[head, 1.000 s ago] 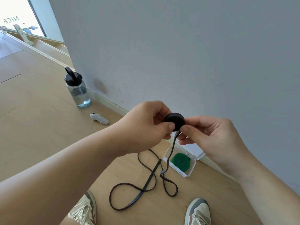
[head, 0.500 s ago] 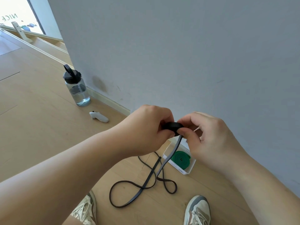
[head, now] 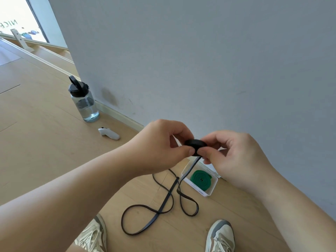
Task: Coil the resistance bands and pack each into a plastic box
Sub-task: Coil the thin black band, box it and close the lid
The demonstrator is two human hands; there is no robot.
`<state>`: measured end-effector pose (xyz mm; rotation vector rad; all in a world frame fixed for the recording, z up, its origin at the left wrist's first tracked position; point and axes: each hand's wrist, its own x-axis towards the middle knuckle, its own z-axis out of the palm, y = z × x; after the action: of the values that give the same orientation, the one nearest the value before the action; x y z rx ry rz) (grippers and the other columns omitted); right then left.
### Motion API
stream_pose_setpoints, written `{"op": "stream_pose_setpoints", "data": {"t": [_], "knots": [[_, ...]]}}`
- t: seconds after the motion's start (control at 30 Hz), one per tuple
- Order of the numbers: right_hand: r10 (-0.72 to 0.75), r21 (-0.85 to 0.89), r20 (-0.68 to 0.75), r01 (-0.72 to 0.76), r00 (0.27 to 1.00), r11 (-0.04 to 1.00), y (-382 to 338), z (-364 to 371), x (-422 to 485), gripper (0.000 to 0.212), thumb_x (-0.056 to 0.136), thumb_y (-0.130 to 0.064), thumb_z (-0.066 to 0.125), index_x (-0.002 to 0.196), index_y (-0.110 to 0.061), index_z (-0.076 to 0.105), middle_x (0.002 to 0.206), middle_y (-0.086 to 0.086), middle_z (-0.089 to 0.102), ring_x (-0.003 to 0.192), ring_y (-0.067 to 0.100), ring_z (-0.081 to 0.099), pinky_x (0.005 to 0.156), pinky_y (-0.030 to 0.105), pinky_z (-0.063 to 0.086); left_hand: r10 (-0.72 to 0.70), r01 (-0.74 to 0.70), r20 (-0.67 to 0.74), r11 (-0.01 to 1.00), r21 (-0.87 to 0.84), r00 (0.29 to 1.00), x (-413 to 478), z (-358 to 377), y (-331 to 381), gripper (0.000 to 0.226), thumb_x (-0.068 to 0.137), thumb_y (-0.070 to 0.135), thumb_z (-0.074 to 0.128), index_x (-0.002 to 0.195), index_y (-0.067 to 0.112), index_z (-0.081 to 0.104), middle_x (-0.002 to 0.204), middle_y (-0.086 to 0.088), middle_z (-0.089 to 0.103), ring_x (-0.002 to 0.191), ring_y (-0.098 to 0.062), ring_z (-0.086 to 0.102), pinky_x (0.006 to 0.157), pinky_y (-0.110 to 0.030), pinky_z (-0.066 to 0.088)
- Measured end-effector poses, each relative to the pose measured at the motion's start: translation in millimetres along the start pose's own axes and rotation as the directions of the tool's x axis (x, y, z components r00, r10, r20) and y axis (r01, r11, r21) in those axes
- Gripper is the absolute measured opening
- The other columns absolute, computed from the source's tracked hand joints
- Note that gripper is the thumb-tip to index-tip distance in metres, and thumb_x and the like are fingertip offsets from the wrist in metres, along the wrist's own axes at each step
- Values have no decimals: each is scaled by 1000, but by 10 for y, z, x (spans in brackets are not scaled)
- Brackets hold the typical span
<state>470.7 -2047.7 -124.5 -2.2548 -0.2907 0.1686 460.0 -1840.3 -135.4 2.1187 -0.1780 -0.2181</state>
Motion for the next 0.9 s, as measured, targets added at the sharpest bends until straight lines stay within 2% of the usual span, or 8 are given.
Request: {"op": "stream_pose_setpoints", "data": {"t": [0.13,0.23,0.4,0.57,0.63,0.73,0.83,0.9], "knots": [[-207,-276,30,208,978,939,17,101,17,12,86,-8,74,82,-19,75,74,-5,67,71,13,63,64,34,52,206,-194,-26,949,249,978,13,50,18,25,90,14,71,108,29,77,91,12,68,77,-8,62,75,-28,53],[-172,-207,-18,165,985,964,24,108,30,6,85,-16,80,85,-23,79,76,-8,70,74,11,66,65,27,53,167,-155,-11,937,312,986,28,36,23,15,93,16,68,102,28,73,90,11,68,79,-7,62,76,-35,54],[-10,-82,39,13,999,997,17,41,40,17,88,-19,80,95,-35,78,80,-19,73,78,3,71,70,12,52,-8,8,4,999,38,1000,22,-71,28,13,95,17,72,100,29,68,89,9,76,78,-2,73,81,-27,61],[116,235,-15,-110,993,966,-46,-16,47,12,85,-15,82,90,-26,81,78,0,80,73,20,79,84,46,64,-96,96,14,955,-281,995,17,-86,49,11,95,11,73,102,19,70,90,-2,80,82,-13,79,86,-37,65],[111,146,-5,-109,994,983,-44,-13,51,10,84,-17,83,86,-27,81,75,-3,79,72,17,77,83,44,63,-14,11,-31,997,-74,999,25,-38,7,16,93,14,74,104,25,71,91,7,77,81,-6,74,83,-31,63],[28,-78,16,-27,999,997,-57,57,42,16,87,-15,79,81,-30,78,71,-13,74,69,7,70,67,21,57,176,-159,-74,969,190,982,11,18,-1,35,89,15,74,119,33,71,97,19,67,79,-2,65,76,-20,56],[-75,-162,19,77,997,984,-59,95,38,22,87,-9,77,82,-30,78,68,-13,71,71,6,68,60,14,52,290,-268,-36,919,290,956,17,26,18,33,88,10,71,113,31,77,90,17,66,78,-1,60,73,-24,52],[-21,-70,14,22,1000,997,-53,67,28,19,86,-13,79,82,-31,80,71,-13,75,71,4,71,65,14,54,191,-175,-55,959,225,980,21,5,30,22,89,15,74,103,32,76,85,15,70,81,-4,64,77,-31,56]]}}
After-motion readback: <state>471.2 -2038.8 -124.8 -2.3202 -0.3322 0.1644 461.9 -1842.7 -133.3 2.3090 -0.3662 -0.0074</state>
